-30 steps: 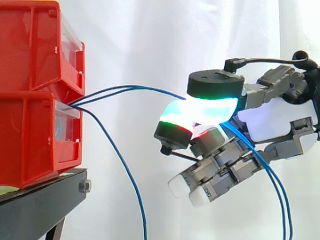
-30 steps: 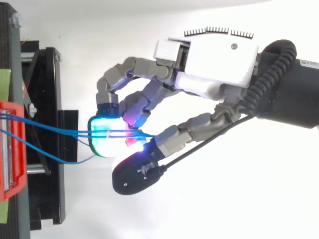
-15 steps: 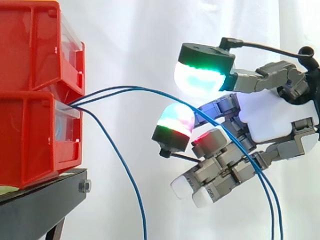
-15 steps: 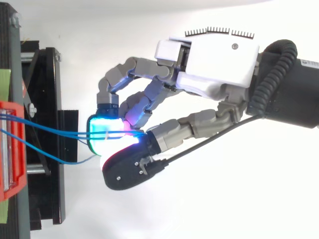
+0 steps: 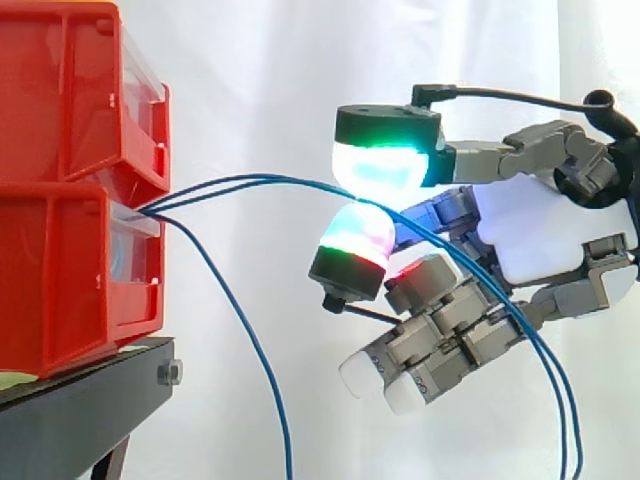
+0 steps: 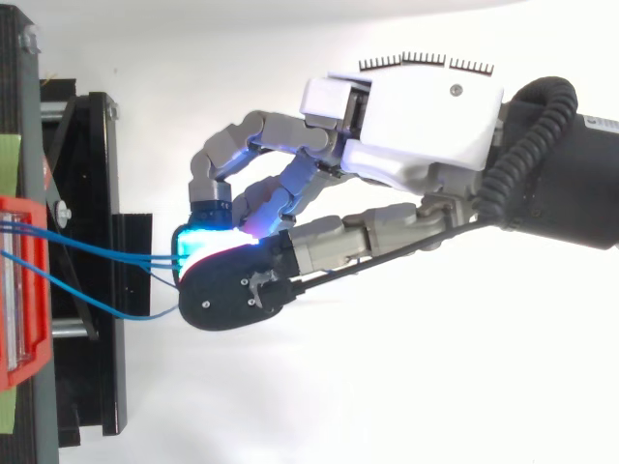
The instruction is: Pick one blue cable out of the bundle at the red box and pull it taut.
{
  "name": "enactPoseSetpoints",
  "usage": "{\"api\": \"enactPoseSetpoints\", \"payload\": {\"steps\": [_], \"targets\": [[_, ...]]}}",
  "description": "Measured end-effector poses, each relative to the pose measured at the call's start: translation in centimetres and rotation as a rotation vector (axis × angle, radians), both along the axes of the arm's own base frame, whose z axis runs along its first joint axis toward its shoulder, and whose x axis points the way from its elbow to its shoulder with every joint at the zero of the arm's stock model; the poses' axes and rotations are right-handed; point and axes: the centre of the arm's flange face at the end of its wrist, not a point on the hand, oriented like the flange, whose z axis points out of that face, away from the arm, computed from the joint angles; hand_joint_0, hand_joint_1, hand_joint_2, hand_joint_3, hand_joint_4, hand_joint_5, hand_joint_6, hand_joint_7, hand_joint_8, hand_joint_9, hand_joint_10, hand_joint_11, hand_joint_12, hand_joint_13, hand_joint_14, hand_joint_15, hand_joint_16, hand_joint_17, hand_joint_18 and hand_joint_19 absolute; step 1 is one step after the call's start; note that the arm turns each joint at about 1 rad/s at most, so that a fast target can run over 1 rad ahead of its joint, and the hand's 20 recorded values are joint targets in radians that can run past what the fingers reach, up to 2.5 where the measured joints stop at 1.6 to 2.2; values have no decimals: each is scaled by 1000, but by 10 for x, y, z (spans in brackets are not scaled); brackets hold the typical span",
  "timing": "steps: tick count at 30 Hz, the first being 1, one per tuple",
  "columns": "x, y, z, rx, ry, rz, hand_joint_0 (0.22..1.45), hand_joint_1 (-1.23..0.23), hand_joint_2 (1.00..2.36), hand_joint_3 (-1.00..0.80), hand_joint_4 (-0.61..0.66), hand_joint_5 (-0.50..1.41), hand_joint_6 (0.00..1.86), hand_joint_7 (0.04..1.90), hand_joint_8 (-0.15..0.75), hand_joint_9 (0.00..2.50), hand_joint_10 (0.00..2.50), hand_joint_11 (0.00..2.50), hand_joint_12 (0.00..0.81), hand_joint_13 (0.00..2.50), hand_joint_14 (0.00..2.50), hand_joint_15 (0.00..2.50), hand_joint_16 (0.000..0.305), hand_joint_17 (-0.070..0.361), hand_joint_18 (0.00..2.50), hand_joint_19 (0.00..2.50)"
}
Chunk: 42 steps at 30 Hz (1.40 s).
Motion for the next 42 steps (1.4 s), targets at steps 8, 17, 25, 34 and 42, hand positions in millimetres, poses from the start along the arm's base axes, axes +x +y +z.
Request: {"api": "enactPoseSetpoints", "payload": {"steps": [8, 17, 25, 34, 42], "targets": [[0, 1, 1, 0, -1, 1, 597, -724, 1008, -58, 87, -151, 896, 1068, 343, 1162, 8, 1350, 395, 669, 15, 375, 63, 142, 545, 317], [1, 1, 2, 1, -5, 1, 641, -833, 1020, -54, 11, -159, 896, 1110, 288, 1123, 12, 1446, 357, 636, 16, 382, 54, 122, 503, 305], [1, 1, 3, 1, -7, 2, 702, -936, 1020, -198, -24, -175, 904, 1082, 271, 1072, 13, 1440, 343, 616, 15, 367, 52, 118, 500, 266], [2, 2, 4, 0, -8, 3, 816, -953, 1000, -500, -21, -188, 908, 1055, 266, 1038, 13, 1400, 337, 600, 14, 351, 51, 116, 500, 244], [2, 1, 4, 0, -9, 2, 604, -922, 1000, -500, 59, -187, 898, 998, 278, 1048, 13, 1390, 340, 609, 15, 367, 51, 116, 514, 288]]}}
